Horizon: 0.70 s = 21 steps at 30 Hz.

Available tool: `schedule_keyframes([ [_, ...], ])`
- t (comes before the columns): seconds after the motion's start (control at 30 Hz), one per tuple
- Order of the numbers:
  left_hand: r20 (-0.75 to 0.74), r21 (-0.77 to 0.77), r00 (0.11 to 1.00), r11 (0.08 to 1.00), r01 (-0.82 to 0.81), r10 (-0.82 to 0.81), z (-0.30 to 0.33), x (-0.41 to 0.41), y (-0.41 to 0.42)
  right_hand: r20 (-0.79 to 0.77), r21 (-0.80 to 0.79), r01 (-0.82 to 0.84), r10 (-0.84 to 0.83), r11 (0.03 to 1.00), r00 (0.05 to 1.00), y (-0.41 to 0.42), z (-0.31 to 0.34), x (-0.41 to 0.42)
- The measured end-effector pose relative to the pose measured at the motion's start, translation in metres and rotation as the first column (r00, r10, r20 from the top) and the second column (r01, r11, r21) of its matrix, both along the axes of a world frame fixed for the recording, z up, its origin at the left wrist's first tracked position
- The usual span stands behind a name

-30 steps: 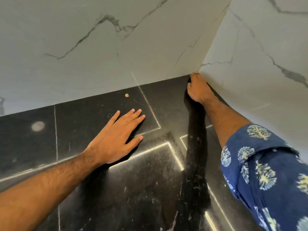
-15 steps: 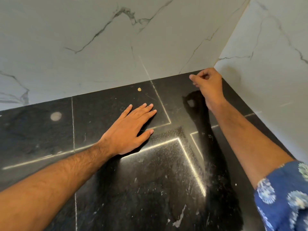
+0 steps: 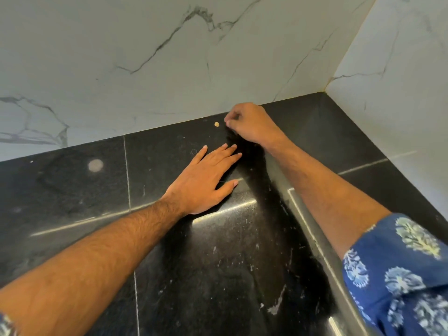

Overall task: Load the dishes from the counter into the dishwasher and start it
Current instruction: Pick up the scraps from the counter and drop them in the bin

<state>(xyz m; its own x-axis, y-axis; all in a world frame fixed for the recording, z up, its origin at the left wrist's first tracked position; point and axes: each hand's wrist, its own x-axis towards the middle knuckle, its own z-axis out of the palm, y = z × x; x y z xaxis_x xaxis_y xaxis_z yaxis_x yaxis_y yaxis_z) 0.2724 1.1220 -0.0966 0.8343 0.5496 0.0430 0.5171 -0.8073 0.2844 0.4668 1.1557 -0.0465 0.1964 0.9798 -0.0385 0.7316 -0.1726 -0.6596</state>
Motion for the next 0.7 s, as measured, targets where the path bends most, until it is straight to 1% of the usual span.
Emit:
schedule_keyframes([
  [0.03,-0.001,-0.002,1.0,1.0,-0.001,0.001,0.0,0.0,0.0,0.121,0.019,-0.035,0.032,0.999,0.992,0.005,-0.001,-0.004],
  [0.07,-0.001,-0.003,1.0,1.0,-0.002,0.002,0.0,0.0,0.0,0.206,0.03,-0.054,0.046,0.998,0.977,0.009,-0.003,-0.008],
  [0.13,0.0,-0.006,1.0,1.0,-0.001,0.001,0.0,0.0,0.001,0.337,0.059,-0.075,0.051,0.995,0.94,0.017,-0.006,-0.013],
  [0.2,0.0,-0.01,1.0,1.0,0.002,-0.002,0.0,0.0,0.001,0.414,0.1,-0.088,0.039,0.991,0.91,0.022,-0.006,-0.015],
  [0.33,-0.003,-0.009,1.0,1.0,0.001,-0.001,0.0,0.001,0.002,0.441,0.097,-0.103,0.05,0.99,0.896,0.028,-0.002,-0.018],
  [0.5,0.008,0.001,1.0,1.0,0.008,-0.008,-0.002,0.0,0.003,0.478,0.031,-0.141,0.11,0.989,0.871,0.034,-0.002,-0.025],
  [0.57,0.004,-0.003,1.0,1.0,0.009,-0.009,-0.002,0.0,0.003,0.535,0.045,-0.178,0.127,0.983,0.836,0.034,-0.004,-0.025],
  [0.6,0.003,-0.005,1.0,1.0,0.008,-0.008,-0.002,0.0,0.003,0.54,0.066,-0.19,0.125,0.98,0.832,0.034,-0.006,-0.023],
  [0.67,0.004,-0.005,1.0,1.0,0.004,-0.004,-0.002,0.0,0.003,0.467,0.087,-0.158,0.1,0.984,0.878,0.032,-0.01,-0.017],
  [0.7,0.006,0.0,1.0,1.0,0.004,-0.004,-0.003,0.0,0.003,0.39,0.089,-0.121,0.077,0.989,0.918,0.03,-0.011,-0.013],
])
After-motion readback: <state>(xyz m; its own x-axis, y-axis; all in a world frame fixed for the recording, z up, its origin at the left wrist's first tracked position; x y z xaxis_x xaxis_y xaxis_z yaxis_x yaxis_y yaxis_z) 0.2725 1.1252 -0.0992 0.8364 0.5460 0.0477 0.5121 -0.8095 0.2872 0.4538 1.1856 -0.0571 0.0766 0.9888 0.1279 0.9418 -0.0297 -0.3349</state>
